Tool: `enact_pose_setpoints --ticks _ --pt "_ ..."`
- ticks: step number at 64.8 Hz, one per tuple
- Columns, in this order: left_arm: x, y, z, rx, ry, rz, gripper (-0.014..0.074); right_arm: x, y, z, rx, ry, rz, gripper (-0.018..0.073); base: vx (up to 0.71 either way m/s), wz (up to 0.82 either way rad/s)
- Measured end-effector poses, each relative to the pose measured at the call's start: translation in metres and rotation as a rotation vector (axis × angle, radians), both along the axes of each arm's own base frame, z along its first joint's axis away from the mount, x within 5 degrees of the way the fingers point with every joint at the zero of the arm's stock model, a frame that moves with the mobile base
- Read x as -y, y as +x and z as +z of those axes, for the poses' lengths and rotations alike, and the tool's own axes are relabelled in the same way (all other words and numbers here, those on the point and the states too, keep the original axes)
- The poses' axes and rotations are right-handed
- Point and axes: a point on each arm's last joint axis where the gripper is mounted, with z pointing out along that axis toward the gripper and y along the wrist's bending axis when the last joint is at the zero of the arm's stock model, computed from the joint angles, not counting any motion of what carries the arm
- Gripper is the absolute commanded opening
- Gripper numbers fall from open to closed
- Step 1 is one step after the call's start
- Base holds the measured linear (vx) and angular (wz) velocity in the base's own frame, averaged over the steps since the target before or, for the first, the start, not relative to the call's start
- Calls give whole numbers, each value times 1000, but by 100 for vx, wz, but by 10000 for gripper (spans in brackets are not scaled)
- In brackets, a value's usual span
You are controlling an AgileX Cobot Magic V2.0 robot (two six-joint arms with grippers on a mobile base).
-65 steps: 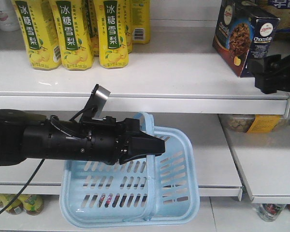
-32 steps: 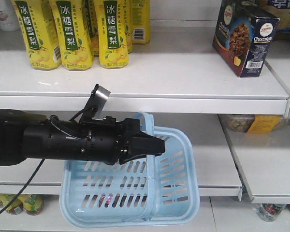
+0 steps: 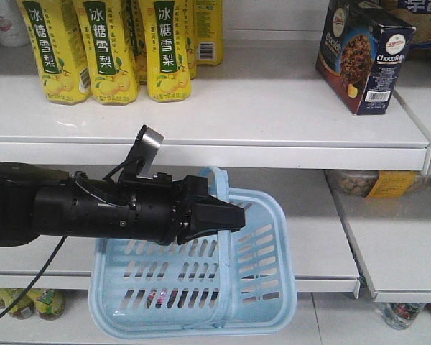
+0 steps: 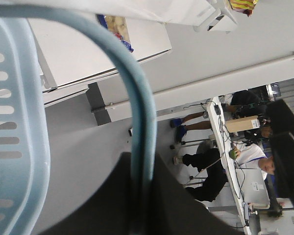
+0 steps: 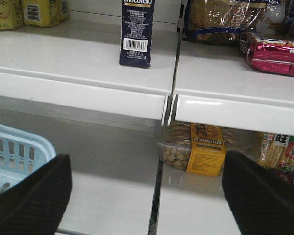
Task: Left arm holds basket, right arm returns cookies
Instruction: 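Withdraw the right gripper from the shelf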
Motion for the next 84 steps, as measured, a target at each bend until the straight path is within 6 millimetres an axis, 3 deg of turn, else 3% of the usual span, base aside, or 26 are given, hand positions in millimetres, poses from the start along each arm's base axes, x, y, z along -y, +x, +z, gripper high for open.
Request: enact_pose_setpoints --ticks 9,22,44,53,71,84 --pt "0 0 0 0 0 0 -3 1 -7 -32 38 5 3 591 0 0" --pt "0 0 0 0 0 0 -3 -1 -1 -61 44 7 8 591 0 0" --pt "0 0 0 0 0 0 -3 -1 2 -71 51 11 9 555 0 0" --pt "0 0 0 0 0 0 -3 -1 2 -70 63 13 10 429 0 0" --pt "0 0 0 0 0 0 -3 -1 2 -69 69 13 10 -10 0 0" --pt "0 0 0 0 0 0 -3 -1 2 -69 69 13 10 -11 0 0"
